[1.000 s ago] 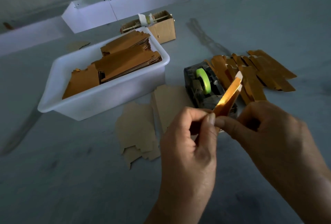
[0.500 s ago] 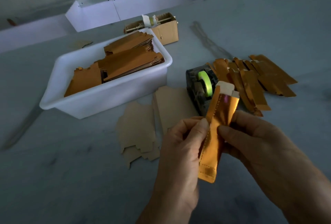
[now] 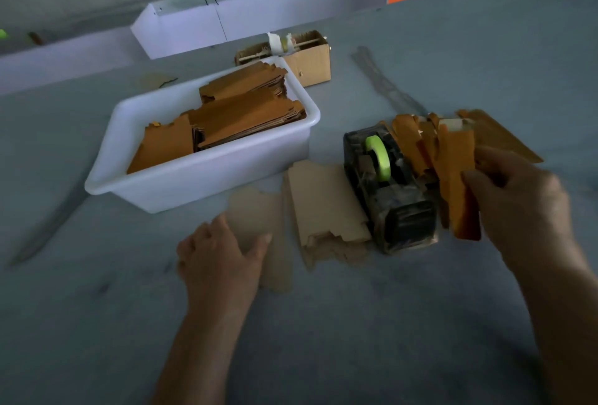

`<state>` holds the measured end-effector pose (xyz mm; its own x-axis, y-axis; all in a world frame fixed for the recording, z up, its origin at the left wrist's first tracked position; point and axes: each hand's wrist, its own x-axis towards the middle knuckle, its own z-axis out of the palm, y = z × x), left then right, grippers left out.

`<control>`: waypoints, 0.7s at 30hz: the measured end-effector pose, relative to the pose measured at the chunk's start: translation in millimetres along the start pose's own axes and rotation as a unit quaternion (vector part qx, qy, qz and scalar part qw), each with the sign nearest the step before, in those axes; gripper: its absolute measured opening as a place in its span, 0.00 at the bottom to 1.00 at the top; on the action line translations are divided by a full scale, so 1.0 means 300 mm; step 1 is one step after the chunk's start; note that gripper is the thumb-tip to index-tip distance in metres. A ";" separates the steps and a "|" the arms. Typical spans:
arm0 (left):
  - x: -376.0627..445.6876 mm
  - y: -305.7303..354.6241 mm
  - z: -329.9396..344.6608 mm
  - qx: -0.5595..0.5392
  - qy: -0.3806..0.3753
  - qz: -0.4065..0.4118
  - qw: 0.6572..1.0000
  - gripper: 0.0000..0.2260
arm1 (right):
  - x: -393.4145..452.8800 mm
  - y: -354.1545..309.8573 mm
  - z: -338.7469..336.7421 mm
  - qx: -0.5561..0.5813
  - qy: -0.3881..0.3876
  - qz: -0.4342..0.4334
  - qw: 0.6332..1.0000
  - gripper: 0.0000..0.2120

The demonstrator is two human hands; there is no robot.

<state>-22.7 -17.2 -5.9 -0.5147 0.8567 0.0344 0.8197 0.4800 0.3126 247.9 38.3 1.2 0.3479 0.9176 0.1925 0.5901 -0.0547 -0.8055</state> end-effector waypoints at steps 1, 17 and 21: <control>0.010 -0.011 0.001 0.024 -0.021 -0.019 0.999 0.31 | 0.013 0.010 0.012 -0.029 -0.009 0.010 0.999 0.10; 0.062 -0.014 -0.007 0.031 -0.041 -0.050 0.997 0.27 | -0.095 0.030 -0.014 -0.014 0.044 -0.045 0.998 0.10; 0.056 -0.003 -0.006 -0.010 -0.034 -0.067 0.997 0.34 | -0.117 0.017 -0.027 -0.002 0.054 -0.052 0.997 0.09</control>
<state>-32.4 -3.6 -4.0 -0.6002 0.7964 -0.0736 0.7392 0.5875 0.3292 244.4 2.6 -5.1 0.3606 0.8706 0.3347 0.6303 0.0371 -0.7755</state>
